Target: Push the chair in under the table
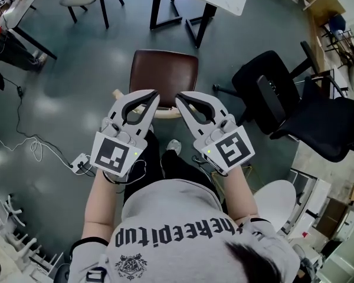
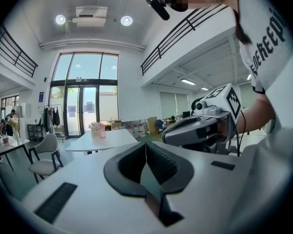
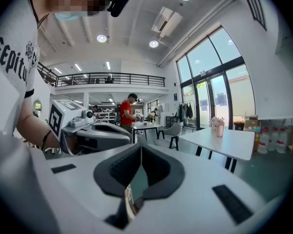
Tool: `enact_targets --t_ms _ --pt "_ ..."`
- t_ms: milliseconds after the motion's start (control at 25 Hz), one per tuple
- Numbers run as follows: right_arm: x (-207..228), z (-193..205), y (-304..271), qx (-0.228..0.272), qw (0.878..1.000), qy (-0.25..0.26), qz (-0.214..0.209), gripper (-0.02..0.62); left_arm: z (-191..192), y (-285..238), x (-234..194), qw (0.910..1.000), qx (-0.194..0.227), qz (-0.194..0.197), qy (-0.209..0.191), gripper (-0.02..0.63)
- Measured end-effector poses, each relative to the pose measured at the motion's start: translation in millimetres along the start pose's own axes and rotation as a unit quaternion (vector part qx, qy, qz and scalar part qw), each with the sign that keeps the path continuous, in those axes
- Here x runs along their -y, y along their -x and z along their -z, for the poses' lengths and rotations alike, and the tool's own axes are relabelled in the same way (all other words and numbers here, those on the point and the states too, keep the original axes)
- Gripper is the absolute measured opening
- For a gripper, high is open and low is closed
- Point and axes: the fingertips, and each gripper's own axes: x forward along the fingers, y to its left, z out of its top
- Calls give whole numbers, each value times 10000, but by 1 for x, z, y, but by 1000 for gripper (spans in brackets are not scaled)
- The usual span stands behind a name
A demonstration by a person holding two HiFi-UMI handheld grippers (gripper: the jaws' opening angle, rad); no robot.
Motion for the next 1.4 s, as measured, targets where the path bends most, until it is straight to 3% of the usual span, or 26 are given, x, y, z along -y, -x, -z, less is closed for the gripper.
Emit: enact_targets --t_ms 240,400,720,760,840,1160,1400 --pt "10 30 -21 -472 9989 9 18 20 32 -13 -15 9985 -408 292 -238 17" --pt "14 57 -33 -858 9963 41 9 75 66 -22 -18 9944 -717 594 -496 18" --pt "3 114 -42 -1646 9857 237 -255 106 126 -29 -5 9768 -1451 1257 -950 20" --pt "2 121 -43 -1730 9841 275 -302 109 134 -30 -4 9729 -1571 1346 -1035 25" --pt "-1 134 -44 -1943 9792 404 -419 124 149 -31 0 9632 -1827 1534 -1239 110" --pt "-15 192 -44 -2831 9476 1140 -949 149 208 -27 10 9170 -2649 2111 -2106 146" --pt "-26 230 -40 -3310 9248 1406 -1239 172 246 -15 12 8832 -3119 2414 -2537 166"
